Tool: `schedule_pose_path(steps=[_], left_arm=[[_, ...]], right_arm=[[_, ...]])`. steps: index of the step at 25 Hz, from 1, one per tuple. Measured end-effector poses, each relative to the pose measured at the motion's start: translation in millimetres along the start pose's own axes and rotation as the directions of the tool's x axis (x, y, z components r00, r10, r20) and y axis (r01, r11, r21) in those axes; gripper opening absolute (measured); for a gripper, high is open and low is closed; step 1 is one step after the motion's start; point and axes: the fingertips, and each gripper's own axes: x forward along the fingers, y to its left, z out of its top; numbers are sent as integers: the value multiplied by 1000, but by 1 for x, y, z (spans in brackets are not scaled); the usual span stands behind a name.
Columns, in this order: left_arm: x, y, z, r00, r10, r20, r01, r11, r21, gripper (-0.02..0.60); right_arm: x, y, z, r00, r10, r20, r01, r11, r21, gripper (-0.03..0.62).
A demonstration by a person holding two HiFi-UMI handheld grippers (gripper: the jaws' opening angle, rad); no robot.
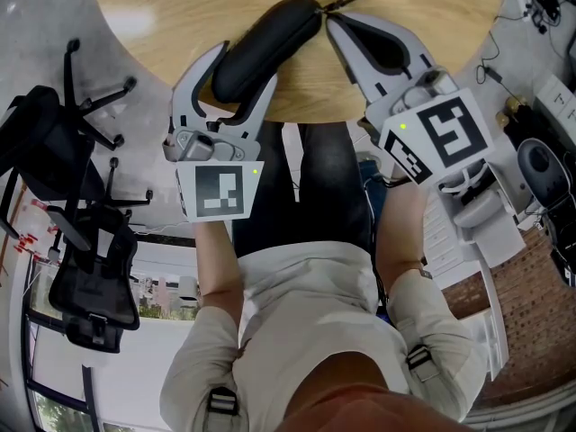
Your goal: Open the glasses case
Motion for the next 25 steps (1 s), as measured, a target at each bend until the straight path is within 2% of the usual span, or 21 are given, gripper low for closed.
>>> schedule_pose_path(steps=[19, 21, 25], left_arm=[[0, -3, -2, 1000, -1, -17, 1, 1000, -16, 284], [1, -3, -3, 1000, 2, -16, -2, 1000, -24, 285], [1, -6, -5, 1000, -1, -18, 0, 999, -41, 285]], right_arm=[[11, -21, -15, 998, -54, -36, 55, 997, 47, 18], [13, -22, -16, 996, -74, -44, 75, 997, 26, 20], [12, -18, -14, 990, -129, -49, 125, 989, -83, 23]])
